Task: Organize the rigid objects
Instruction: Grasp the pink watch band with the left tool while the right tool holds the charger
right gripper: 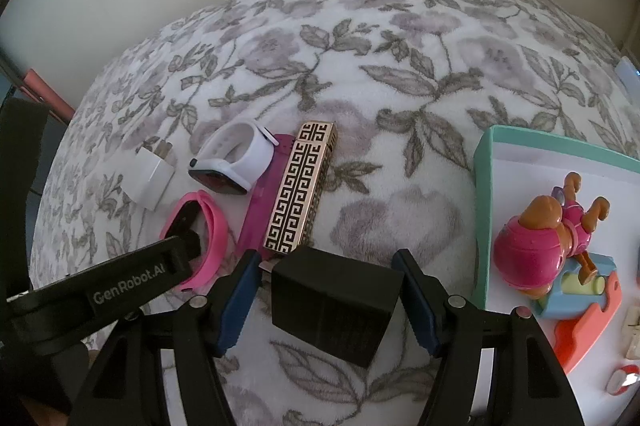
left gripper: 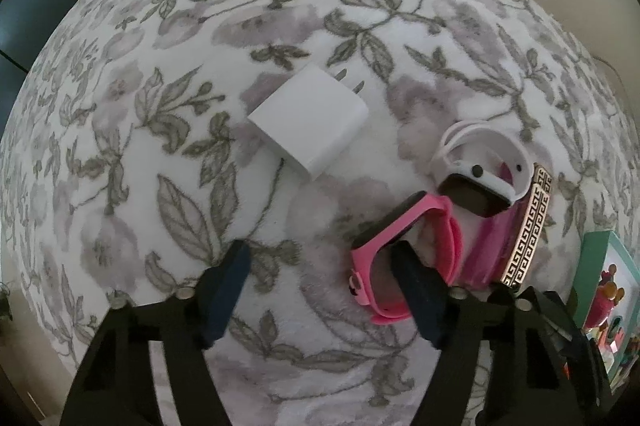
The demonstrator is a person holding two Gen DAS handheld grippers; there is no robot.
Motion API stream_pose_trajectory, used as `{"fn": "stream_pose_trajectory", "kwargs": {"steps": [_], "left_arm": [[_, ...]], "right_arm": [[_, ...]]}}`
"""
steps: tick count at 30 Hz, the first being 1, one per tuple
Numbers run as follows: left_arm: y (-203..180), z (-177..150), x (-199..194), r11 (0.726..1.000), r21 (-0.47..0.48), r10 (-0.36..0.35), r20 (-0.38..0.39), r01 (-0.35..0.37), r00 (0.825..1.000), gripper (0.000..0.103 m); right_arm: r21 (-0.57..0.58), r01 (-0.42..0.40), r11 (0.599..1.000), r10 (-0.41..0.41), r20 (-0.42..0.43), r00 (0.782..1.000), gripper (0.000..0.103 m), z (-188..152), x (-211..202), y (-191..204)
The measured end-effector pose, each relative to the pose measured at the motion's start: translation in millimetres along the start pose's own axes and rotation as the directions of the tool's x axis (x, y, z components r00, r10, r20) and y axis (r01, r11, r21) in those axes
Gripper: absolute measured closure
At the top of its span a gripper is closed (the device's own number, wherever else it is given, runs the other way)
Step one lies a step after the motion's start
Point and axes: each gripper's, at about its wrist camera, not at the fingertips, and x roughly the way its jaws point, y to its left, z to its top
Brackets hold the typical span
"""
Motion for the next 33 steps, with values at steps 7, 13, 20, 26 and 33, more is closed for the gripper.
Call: {"fn": "stream_pose_trajectory", "kwargs": {"steps": [7, 13, 20, 26, 33], "left_arm": [[0, 2, -11, 1.000, -0.020, 0.002, 0.018, -0.001, 1.000, 0.070], [10, 1, -11, 0.999, -0.037, 0.005, 0.020, -0.004, 1.000, 0.087], [28, -1, -10, 0.998, -0.064, -0.019, 0.017, 0.020, 1.000, 0.093], [60, -2, -28, 0.995, -0.079, -0.049, 0.040, 0.052, 0.998, 0.093], [75, 2, -66, 0.990, -0.100, -0.087, 0.109, 0.098, 0.990, 0.093]], "right_arm": [[0.023, -0.003, 1.000, 0.003, -0.006, 1.000, 0.033, -1, -3, -3], [0.050, -0.019, 0.999, 0.020, -0.017, 1.000, 0.033, -3, -6, -9], [0.107, -0.055, 0.993, 0.058, -0.027, 0.998, 0.033, -3, -11, -16], [0.126, -0.084, 0.988, 0.087, -0.020, 0.996, 0.033, -1, -19, -16], [0.127, -0.112, 0.986, 0.110, 0.017, 0.994, 0.033, 7, -40, -14]]}}
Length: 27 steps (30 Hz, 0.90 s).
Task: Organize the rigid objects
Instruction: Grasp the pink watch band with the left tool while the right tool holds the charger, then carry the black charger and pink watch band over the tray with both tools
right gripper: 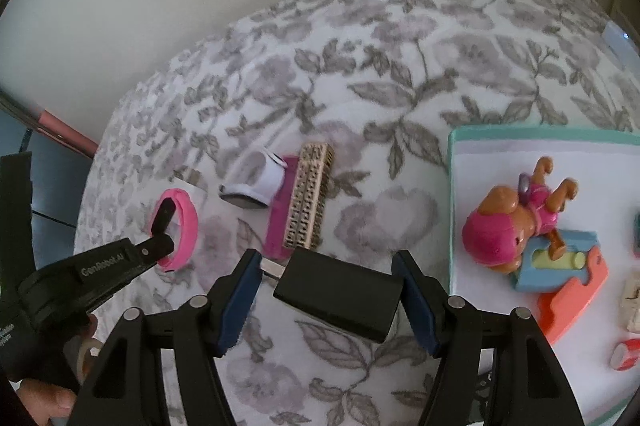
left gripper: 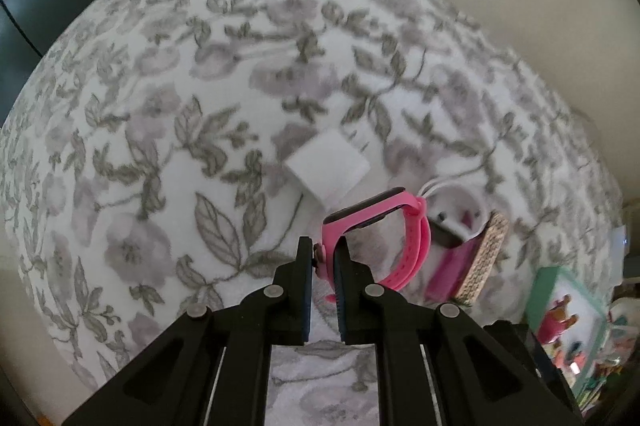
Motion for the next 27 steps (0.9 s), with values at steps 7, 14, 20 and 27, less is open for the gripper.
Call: {"fn": "stream_pose_trajectory", "kwargs": {"steps": [7, 14, 20, 27], "left_arm": [[0, 11, -57, 0.998, -0.003, -0.060, 0.123, 0.061, 0.991, 0.093], [-16, 13, -85, 0.994, 0.032, -0.110, 0.190, 0.106, 0.976, 0.093], [-37, 9, -97, 0.987, 0.077, -0.156, 0.201, 0.143, 0.967, 0.093], [-69, -3, -107, 0.973, 0.155, -0.199, 0.189, 0.171, 0.962, 0.093]], "right_arm": [[0.008, -0.034, 0.999, 0.033, 0.097, 0.995, 0.033, 14, -47, 0], [0.053, -0.035, 0.998, 0.025, 0.177, 0.984, 0.033, 26, -91, -24], [0.125, 0.016, 0.992, -0.045, 0.227, 0.973, 0.033, 32, -120, -65], [0.256, 0.148, 0.955, -0.207, 0.221, 0.953, 0.033, 28, -136, -131]]}}
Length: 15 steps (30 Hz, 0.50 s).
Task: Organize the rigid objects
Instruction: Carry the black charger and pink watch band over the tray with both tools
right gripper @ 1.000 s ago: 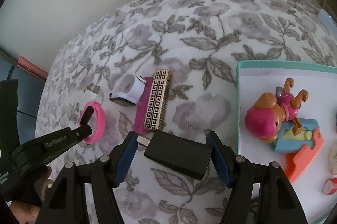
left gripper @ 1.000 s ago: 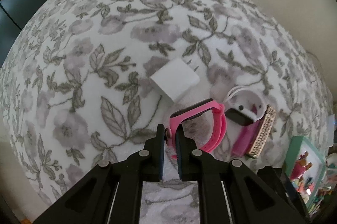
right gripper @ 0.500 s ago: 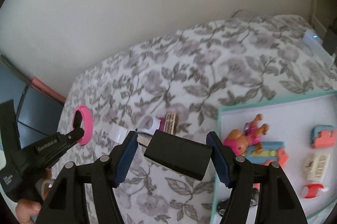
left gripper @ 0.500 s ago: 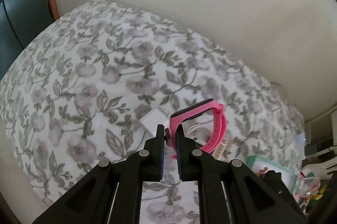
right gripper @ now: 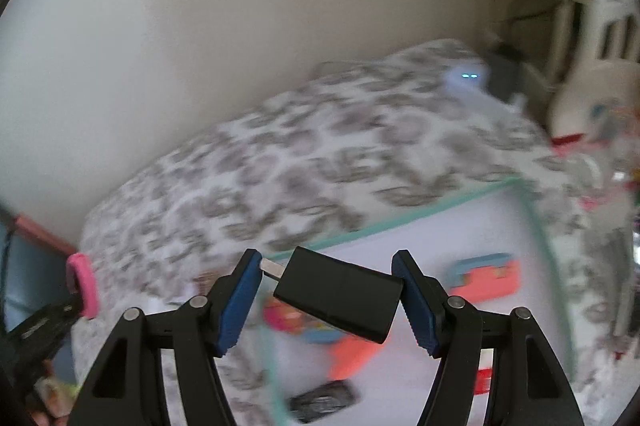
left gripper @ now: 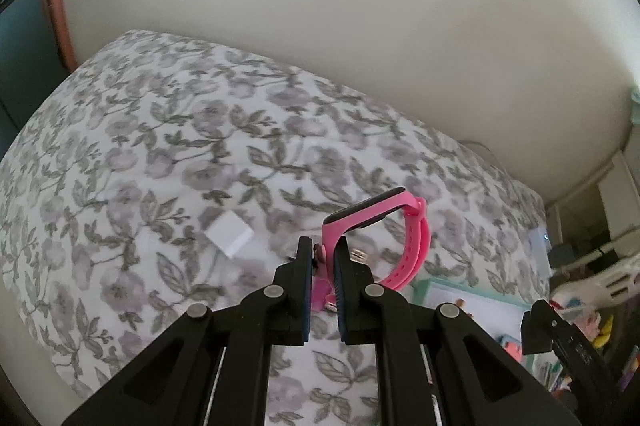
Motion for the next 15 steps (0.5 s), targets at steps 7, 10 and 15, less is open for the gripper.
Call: {"fn": "stream_pose_trajectory", "kwargs": {"steps": [7, 10, 15], "left_arm": [[-43, -15, 7, 0.994, 0.102, -0.029, -0.044, 0.034, 0.999, 0.093], [-63, -25, 14, 0.987, 0.149, -0.050, -0.077, 0.061, 0.996, 0.093], [-94, -48, 33, 0.971, 0.223, -0.057, -0.154, 0.091, 0.986, 0.093]], "right_arm": [[0.063, 0.116, 0.991, -0.116, -0.017, 0.993, 0.033, 8, 1, -50], [0.060, 0.133, 0.989, -0.131, -0.027, 0.991, 0.033, 8, 2, -56], [0.028, 0.166, 0.986, -0.164, -0.066, 0.984, 0.033, 4, 13, -57]]}}
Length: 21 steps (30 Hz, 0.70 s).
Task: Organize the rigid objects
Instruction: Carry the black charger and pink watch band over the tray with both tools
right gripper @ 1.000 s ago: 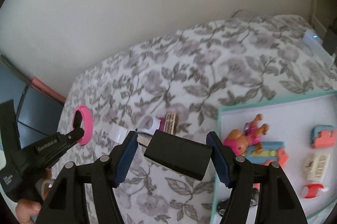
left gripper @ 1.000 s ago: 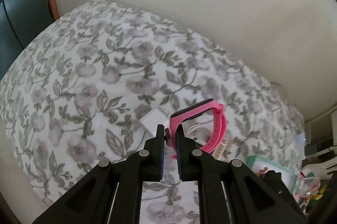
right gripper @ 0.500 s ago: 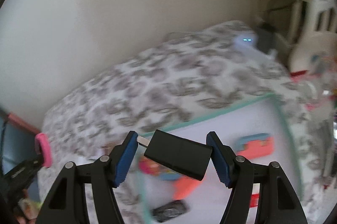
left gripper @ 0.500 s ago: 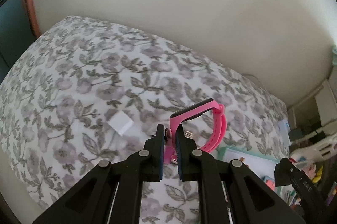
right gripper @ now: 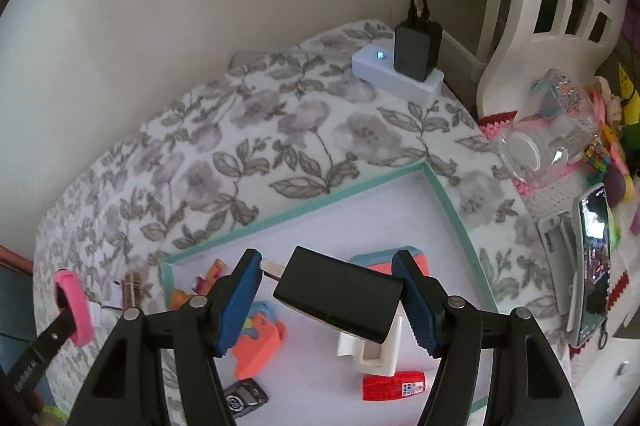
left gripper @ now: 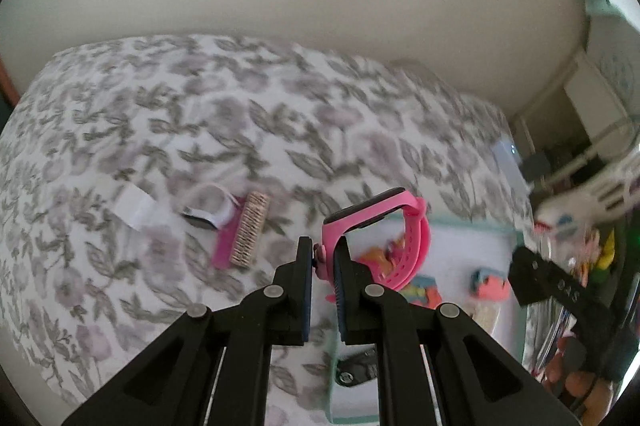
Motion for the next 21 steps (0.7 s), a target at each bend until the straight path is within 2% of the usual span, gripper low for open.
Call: {"fn": "stream_pose_trajectory", "kwargs": {"steps": [6, 11, 21], "left_arm": [[-33, -22, 38, 0.995, 0.103, 0.028, -0.099, -0.018, 0.995, 0.093], [-52, -44, 69, 0.987, 0.162, 0.051, -0.192, -0.019, 0.980, 0.093], [-56, -56, 87, 0.982, 0.186, 0.091, -0.237, -0.047, 0.967, 0.093]], "right_arm": [[-0.023, -0.002, 1.000, 0.000, -0.079, 0.997, 0.033, -8, 22, 1], [-0.040, 0.005, 0.999, -0.010, -0.138, 0.990, 0.033, -16, 40, 3], [-0.065, 0.023, 0.998, -0.033, -0.149, 0.988, 0.033, -19, 44, 5]]}}
